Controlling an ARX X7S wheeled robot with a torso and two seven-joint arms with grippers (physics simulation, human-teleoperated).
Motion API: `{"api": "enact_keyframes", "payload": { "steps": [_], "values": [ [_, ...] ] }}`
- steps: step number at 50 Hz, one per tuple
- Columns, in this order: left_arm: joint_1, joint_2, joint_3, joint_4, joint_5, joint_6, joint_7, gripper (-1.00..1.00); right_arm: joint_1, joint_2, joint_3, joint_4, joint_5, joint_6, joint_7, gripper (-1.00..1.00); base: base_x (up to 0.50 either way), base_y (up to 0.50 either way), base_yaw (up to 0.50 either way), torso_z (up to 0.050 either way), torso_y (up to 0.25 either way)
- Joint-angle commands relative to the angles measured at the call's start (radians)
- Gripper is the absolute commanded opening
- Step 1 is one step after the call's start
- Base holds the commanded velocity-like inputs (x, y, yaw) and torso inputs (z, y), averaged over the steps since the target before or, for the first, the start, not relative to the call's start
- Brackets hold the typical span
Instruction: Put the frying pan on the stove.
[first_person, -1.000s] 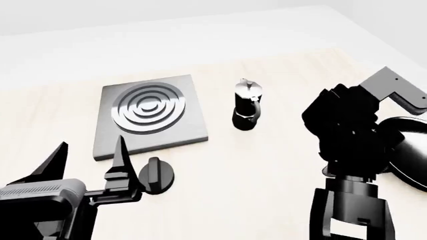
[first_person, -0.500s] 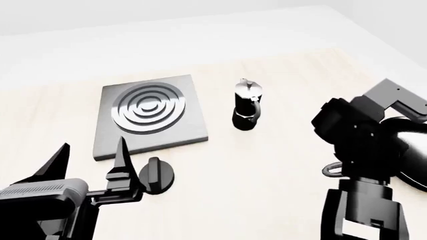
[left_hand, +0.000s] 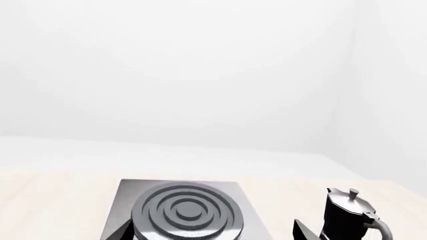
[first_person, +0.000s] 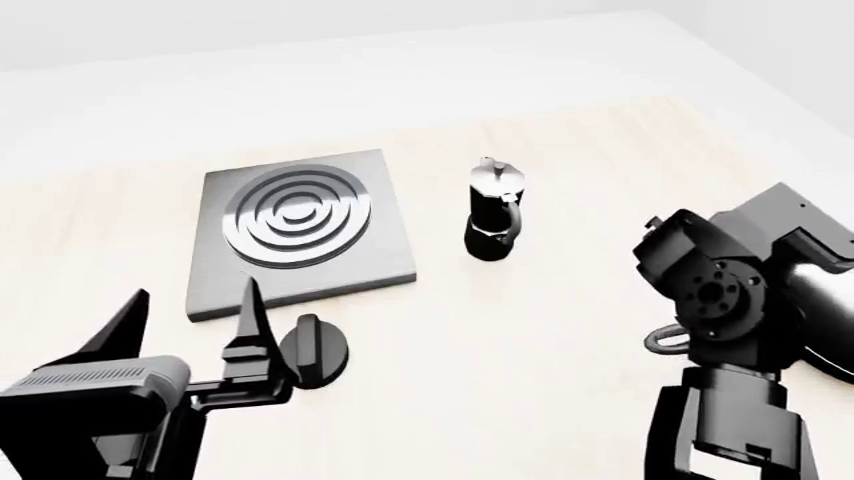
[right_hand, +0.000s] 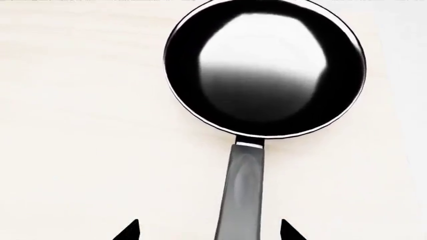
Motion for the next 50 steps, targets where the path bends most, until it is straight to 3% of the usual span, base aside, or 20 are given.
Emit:
{"api": "enact_keyframes", "payload": {
  "steps": [1, 33, 50],
  "values": [
    [0.002, 0.022, -0.015, -0.024, 0.018, 0.039, 0.038, 1.0, -0.005, -0.01, 0.03, 0.042, -0.035, -0.051, -0.036, 1.0, 0.0, 0.0, 0.0, 0.0, 0.0],
    [-0.003, 0.02, 0.007, -0.056, 0.028, 0.051, 0.038, 1.0, -0.119, 0.005, 0.086, 0.023, -0.013, -0.124, -0.04, 1.0, 0.0, 0.0, 0.0, 0.0, 0.0],
    [-0.003, 0.014, 0.01, -0.054, 0.024, 0.053, 0.032, 1.0, -0.096, -0.01, 0.078, 0.125, -0.01, -0.172, -0.09, 1.0, 0.0, 0.0, 0.0, 0.0, 0.0]
  ]
}}
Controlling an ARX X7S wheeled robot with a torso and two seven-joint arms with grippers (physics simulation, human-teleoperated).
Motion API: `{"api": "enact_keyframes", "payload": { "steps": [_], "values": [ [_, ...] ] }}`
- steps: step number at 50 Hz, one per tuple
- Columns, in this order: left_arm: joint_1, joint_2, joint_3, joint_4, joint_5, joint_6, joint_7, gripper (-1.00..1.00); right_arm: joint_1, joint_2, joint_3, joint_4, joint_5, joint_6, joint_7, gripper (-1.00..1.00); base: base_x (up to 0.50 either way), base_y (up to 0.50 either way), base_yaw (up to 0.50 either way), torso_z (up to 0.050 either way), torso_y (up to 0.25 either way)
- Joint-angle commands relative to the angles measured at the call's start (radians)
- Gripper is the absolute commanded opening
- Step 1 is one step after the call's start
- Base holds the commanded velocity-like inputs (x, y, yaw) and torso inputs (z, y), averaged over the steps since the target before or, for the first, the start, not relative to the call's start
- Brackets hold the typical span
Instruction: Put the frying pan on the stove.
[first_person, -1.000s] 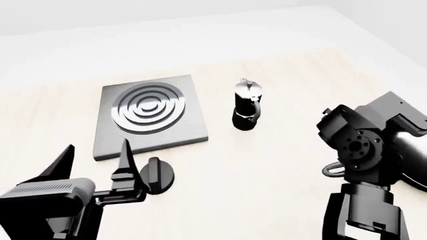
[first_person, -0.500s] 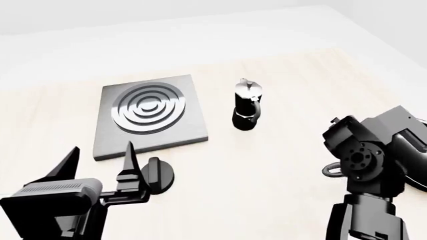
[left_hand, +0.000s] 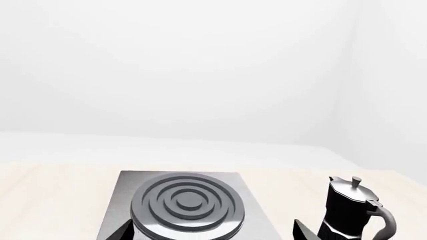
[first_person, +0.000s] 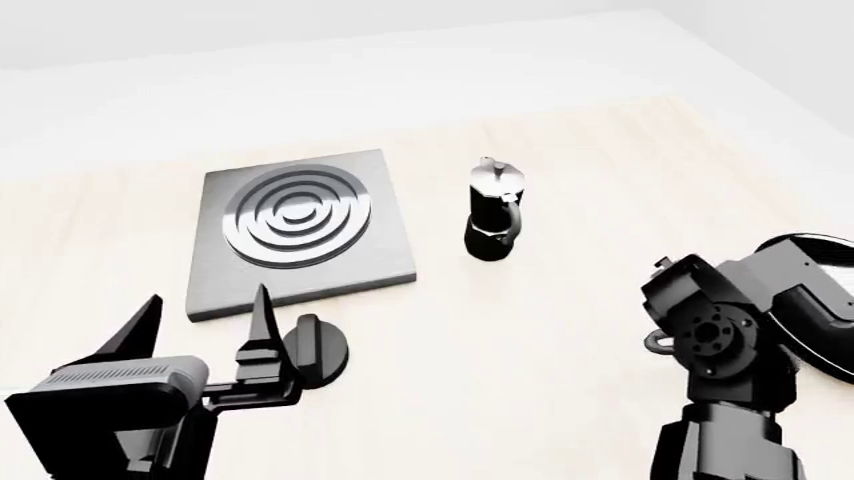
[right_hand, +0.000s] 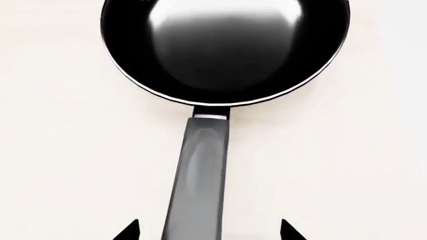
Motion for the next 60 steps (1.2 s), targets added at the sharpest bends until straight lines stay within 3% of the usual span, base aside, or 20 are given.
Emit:
{"api": "enact_keyframes", "payload": {
  "steps": [1, 60],
  "values": [
    [0.003, 0.018, -0.028, -0.003, 0.002, 0.029, 0.03, 1.0, 0.003, -0.025, 0.017, 0.05, -0.03, -0.026, -0.04, 1.0, 0.0, 0.0, 0.0, 0.0, 0.0],
    [-0.001, 0.002, -0.023, -0.006, -0.024, 0.039, 0.018, 1.0, -0.009, -0.018, -0.014, 0.219, -0.022, -0.136, -0.178, 1.0, 0.0, 0.0, 0.0, 0.0, 0.0]
  ]
}}
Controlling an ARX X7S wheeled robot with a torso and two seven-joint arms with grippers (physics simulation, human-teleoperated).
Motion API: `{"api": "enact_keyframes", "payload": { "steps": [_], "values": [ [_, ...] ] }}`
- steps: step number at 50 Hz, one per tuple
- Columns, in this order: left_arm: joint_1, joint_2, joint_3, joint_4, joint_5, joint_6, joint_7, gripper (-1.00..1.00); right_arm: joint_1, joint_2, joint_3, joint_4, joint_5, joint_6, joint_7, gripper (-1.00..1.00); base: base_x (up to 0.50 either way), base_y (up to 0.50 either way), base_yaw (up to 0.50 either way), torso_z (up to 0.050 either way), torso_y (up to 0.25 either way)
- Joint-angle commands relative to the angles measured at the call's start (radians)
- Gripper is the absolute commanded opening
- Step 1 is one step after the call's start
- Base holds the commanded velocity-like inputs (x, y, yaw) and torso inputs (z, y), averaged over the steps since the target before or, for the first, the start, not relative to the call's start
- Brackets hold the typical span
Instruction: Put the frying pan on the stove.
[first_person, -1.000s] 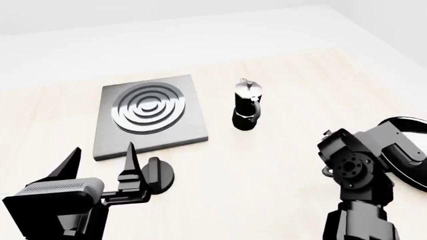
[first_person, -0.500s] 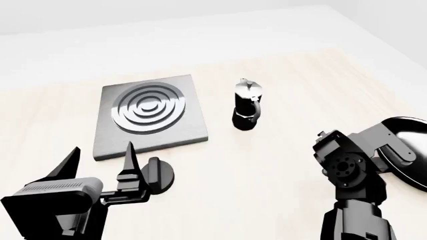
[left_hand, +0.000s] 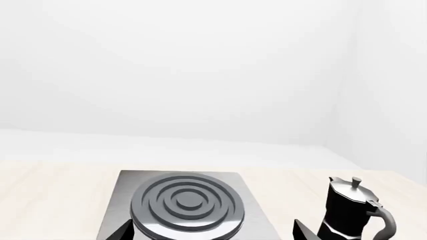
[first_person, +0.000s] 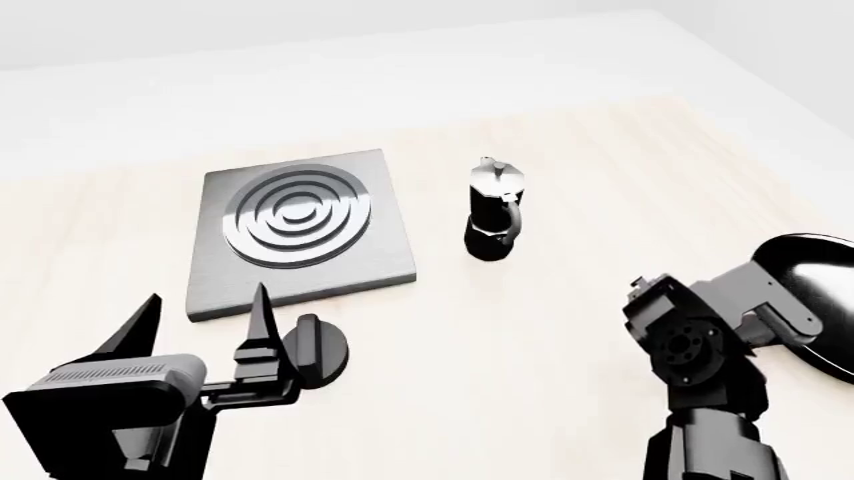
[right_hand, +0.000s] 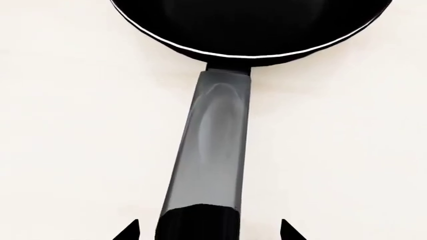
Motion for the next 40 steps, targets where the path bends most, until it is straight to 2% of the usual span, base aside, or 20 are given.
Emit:
{"api": "enact_keyframes", "payload": {
  "steps": [1, 4, 5, 23, 29, 40],
  "values": [
    [0.004, 0.018, -0.029, -0.005, -0.005, 0.033, 0.036, 1.0, -0.01, -0.014, 0.025, 0.023, -0.018, -0.019, -0.053, 1.0, 0.0, 0.0, 0.0, 0.0, 0.0],
    [0.005, 0.018, -0.023, -0.002, -0.002, 0.032, 0.035, 1.0, -0.018, -0.015, 0.024, 0.024, -0.016, -0.026, -0.064, 1.0, 0.0, 0.0, 0.0, 0.0, 0.0],
    [0.005, 0.017, -0.023, 0.001, -0.003, 0.03, 0.033, 1.0, -0.015, -0.014, 0.022, 0.033, -0.019, -0.03, -0.068, -1.0, 0.0, 0.0, 0.0, 0.0, 0.0],
    [0.003, 0.012, -0.022, 0.003, -0.009, 0.03, 0.026, 1.0, -0.026, -0.016, 0.017, 0.019, -0.011, -0.026, -0.064, -1.0, 0.0, 0.0, 0.0, 0.0, 0.0],
    [0.003, 0.013, -0.017, -0.002, -0.004, 0.036, 0.028, 1.0, -0.03, -0.017, 0.018, -0.038, 0.004, -0.021, -0.07, -1.0, 0.0, 0.0, 0.0, 0.0, 0.0],
    [0.007, 0.007, -0.018, 0.011, -0.011, 0.04, 0.024, 1.0, 0.005, 0.002, -0.048, -0.2, 0.0, 0.095, -0.023, -1.0, 0.0, 0.0, 0.0, 0.0, 0.0]
  ]
}}
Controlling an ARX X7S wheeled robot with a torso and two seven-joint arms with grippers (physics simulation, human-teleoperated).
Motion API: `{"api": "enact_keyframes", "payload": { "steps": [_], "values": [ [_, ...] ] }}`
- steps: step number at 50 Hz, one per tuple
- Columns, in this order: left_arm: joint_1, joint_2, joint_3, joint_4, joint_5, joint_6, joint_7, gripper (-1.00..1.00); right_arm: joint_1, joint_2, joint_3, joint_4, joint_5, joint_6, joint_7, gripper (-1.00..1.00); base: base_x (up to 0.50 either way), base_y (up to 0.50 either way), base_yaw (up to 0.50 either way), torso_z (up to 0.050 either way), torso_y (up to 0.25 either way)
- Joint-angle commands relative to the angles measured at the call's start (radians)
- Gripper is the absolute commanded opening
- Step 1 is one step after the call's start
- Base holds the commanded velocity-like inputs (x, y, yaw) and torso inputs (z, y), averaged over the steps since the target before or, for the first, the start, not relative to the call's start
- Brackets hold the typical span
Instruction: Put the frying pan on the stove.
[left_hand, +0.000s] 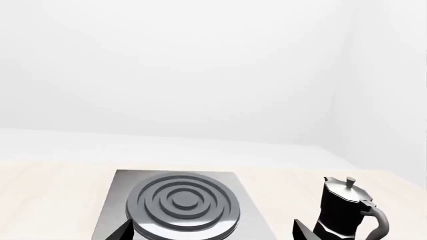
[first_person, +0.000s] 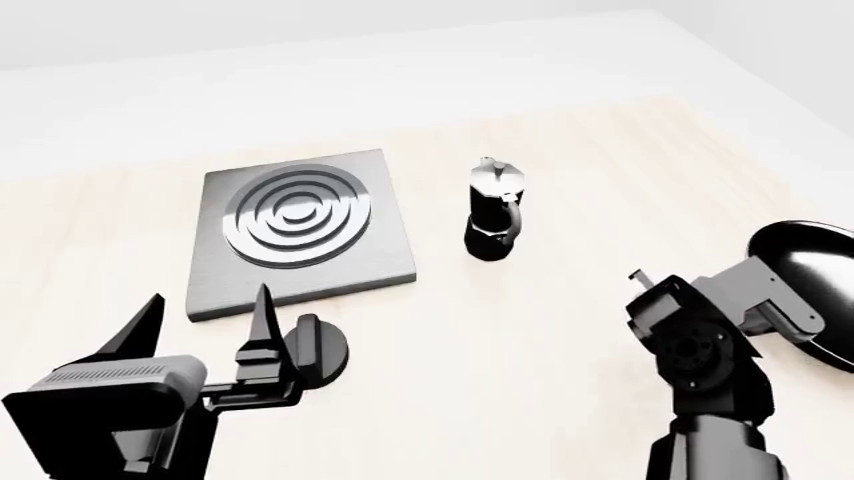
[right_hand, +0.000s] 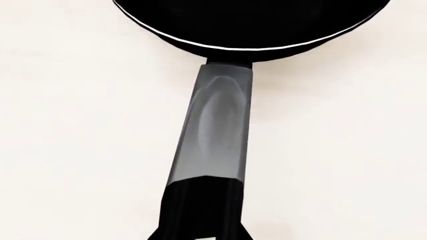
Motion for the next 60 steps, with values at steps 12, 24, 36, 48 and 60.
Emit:
{"api": "enact_keyframes", "payload": {
  "steps": [12, 24, 36, 48, 60],
  "values": [
    [0.008, 0.014, -0.036, 0.009, -0.008, 0.033, 0.023, 1.0, 0.063, -0.005, -0.06, -0.211, -0.014, 0.11, -0.007, -1.0, 0.0, 0.0, 0.0, 0.0, 0.0],
    [0.005, 0.017, -0.021, 0.0, -0.016, 0.029, 0.025, 1.0, 0.077, 0.052, -0.101, -0.345, 0.055, 0.289, -0.027, -1.0, 0.0, 0.0, 0.0, 0.0, 0.001],
    [0.003, 0.015, -0.024, 0.006, -0.034, 0.028, 0.019, 1.0, 0.086, 0.127, -0.166, -0.482, 0.129, 0.484, -0.063, -1.0, 0.0, 0.0, 0.0, 0.0, 0.003],
    [0.005, 0.01, -0.018, 0.013, -0.031, 0.027, 0.014, 1.0, 0.124, 0.161, -0.221, -0.533, 0.203, 0.602, -0.14, -1.0, 0.0, 0.0, 0.0, 0.0, 0.002],
    [0.008, 0.005, -0.016, 0.024, -0.03, 0.029, 0.008, 1.0, 0.162, 0.182, -0.29, -0.595, 0.264, 0.687, -0.221, -1.0, 0.0, 0.0, 0.0, 0.001, 0.003]
  ]
}}
